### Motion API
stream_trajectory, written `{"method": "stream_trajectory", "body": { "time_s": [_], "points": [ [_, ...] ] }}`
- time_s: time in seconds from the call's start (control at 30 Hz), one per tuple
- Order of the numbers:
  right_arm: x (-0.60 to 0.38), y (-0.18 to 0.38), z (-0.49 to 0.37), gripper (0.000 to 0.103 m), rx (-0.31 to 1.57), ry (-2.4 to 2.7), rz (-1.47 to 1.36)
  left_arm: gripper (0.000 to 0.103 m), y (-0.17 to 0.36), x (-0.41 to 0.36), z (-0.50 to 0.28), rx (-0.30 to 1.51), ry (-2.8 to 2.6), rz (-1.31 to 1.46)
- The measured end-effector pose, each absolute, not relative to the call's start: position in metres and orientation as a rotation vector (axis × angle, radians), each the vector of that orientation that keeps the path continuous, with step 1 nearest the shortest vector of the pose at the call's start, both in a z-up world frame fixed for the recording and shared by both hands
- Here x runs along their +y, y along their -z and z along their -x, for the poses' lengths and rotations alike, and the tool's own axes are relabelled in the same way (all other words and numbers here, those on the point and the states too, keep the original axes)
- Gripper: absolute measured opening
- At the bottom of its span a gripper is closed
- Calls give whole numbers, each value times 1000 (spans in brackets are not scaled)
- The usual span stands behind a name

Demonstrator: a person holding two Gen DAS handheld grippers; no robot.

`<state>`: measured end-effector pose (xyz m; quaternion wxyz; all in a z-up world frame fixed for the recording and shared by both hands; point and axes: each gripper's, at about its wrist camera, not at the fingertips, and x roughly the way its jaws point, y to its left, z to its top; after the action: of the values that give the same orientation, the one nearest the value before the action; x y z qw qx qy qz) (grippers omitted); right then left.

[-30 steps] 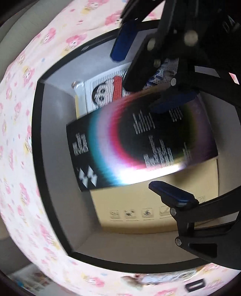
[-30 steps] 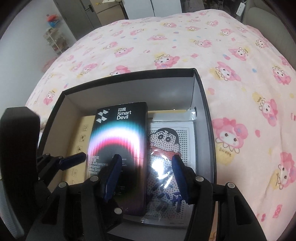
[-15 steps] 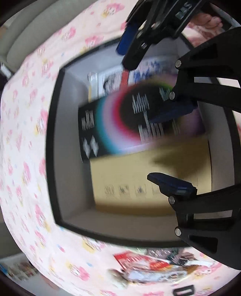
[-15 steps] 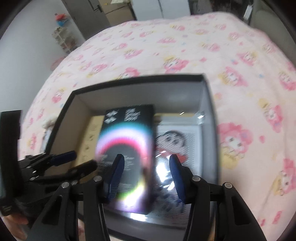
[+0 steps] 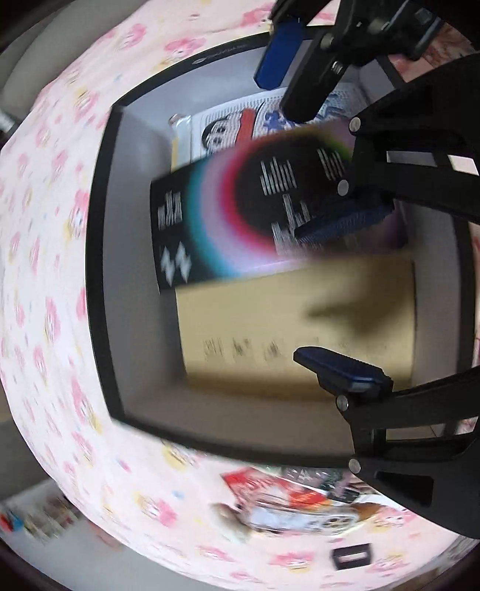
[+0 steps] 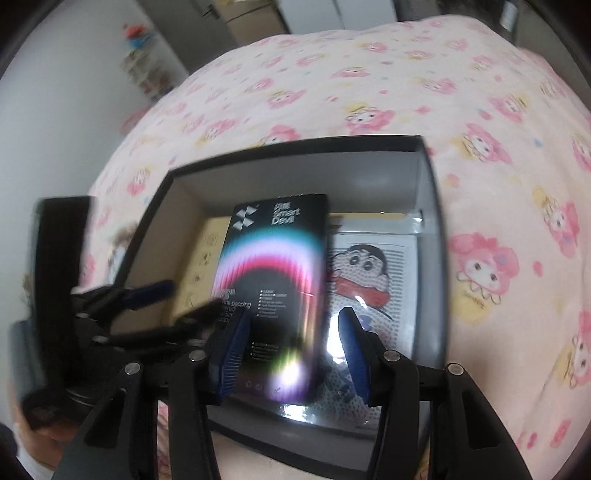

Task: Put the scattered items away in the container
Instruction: 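Push the Smart Devil box upright against the black box wall with right gripper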

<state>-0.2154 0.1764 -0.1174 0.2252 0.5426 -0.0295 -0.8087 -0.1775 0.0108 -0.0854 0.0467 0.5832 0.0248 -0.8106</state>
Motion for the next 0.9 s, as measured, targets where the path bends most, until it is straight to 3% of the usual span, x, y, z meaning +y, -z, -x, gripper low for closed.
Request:
{"method": "stream_trajectory", "body": {
  "time_s": [0.17,0.27,0.33,0.5,0.63,0.73,0.9],
  "points": [
    [157,152,222,47,7,2200,-1671,57,81,-9,169,196,2506,-1779],
    [152,160,220,50,-55,2140,-1696,57,76,-11,167,197,2546,-1758],
    [148,159,219,48,-89,2100,-1679,47,73,-11,166,188,2561,-1756],
    [158,147,222,48,-179,2118,-1615,53,94,4,186,261,2614,-1801],
    [175,109,213,48,-17,2487,-1453,61,94,31,198,94,2642,-1778],
    [186,94,208,48,-116,2526,-1393,70,94,62,203,-24,2697,-1789],
    [203,112,219,48,-225,2485,-1513,71,107,104,209,-217,2729,-1818]
  ]
}}
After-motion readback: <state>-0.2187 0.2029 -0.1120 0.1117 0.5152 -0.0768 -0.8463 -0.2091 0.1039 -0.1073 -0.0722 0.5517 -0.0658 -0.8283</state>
